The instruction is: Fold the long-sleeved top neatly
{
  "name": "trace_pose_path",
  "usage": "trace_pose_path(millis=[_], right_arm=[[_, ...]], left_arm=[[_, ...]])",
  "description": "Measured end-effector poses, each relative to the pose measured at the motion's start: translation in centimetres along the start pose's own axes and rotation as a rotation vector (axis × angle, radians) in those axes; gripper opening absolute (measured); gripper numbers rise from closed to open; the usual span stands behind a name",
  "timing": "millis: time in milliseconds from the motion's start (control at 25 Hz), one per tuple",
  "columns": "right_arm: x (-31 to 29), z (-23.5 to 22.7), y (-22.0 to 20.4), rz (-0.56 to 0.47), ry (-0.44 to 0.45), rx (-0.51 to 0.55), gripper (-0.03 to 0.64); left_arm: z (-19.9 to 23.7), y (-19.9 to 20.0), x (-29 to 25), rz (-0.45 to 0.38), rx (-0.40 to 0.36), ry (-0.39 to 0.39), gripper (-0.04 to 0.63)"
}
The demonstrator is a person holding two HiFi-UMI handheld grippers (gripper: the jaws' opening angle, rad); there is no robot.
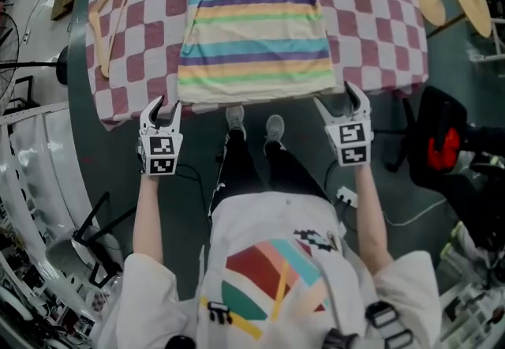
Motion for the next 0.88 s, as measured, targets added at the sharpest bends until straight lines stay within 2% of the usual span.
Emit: trace_pose_path(millis=[160, 240, 400, 440, 560, 720, 880], right_arm=[[-1.0, -1.5, -2.4, 0.06, -0.012, 0.03, 0.347], [-1.5, -1.9, -2.9, 0.08, -0.005, 0.036, 0.345], [-2.5, -2.4, -3.2, 0.107, 0.007, 0.028, 0.341], [-2.6, -2.4, -3.2, 0.114, 0.007, 0.026, 0.328], [-2.9, -2.3, -3.1, 0.124, 0.003, 0.025, 0.22], [-3.1, -2.1, -3.6, 0.147, 0.026, 0.012, 0.211], [-3.6, -2.4, -3.9, 0.153, 0.042, -0.018, 0.198]], left_arm=[[-1.5, -0.2, -1.0, 0.037, -0.141, -0.047, 0.141], [-1.6, -0.2, -1.2, 0.05, -0.183, -0.051, 0.137], [-1.5, -0.3, -1.9, 0.076, -0.21, -0.058, 0.132], [-1.5, -0.3, -2.1, 0.081, -0.216, -0.062, 0.129], [-1.5, -0.3, -2.2, 0.085, -0.22, -0.072, 0.118], [-1.8, -0.4, -2.1, 0.085, -0.224, -0.092, 0.109], [-2.1, -0.2, -2.3, 0.101, -0.317, -0.112, 0.077]])
Point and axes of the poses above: the fingertips, and each gripper's own axes: x backward along the fingers, z to its left, y out of its top, the point moved 2 cm from there along x, backward along the fingers, and after that the axes turned 5 degrees about z, right-handed, at the moved point
